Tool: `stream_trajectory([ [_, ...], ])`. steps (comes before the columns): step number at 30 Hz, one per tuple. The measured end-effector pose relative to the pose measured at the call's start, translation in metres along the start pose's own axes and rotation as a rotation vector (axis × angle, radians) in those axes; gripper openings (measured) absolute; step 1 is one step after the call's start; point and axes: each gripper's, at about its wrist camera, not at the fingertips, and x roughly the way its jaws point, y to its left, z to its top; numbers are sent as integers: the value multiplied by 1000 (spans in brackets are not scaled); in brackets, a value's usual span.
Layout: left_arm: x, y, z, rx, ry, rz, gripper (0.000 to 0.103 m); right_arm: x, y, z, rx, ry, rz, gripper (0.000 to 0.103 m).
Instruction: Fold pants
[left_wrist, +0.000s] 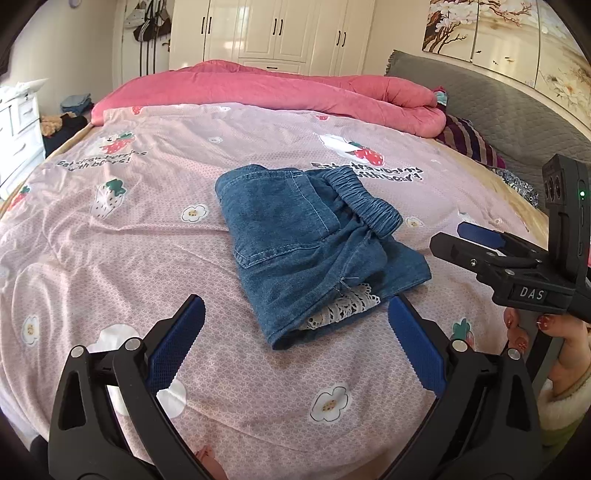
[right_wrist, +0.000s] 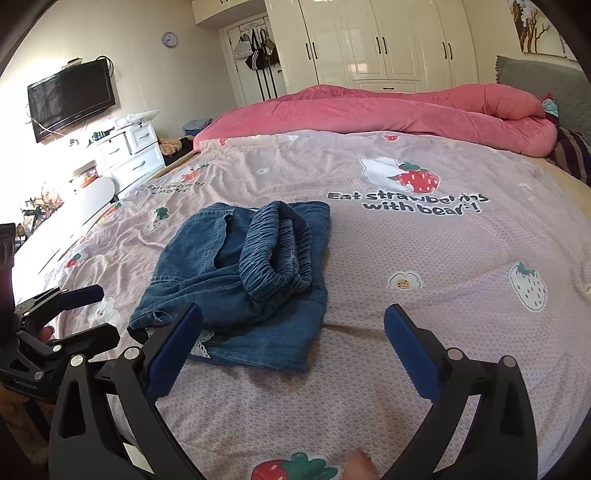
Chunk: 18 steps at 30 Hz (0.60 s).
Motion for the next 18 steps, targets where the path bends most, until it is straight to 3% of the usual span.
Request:
stream_trajectory([
  [18,-10,0,-12,-28,0,70,94,-14,6,-12,-20,-3,-47,98],
])
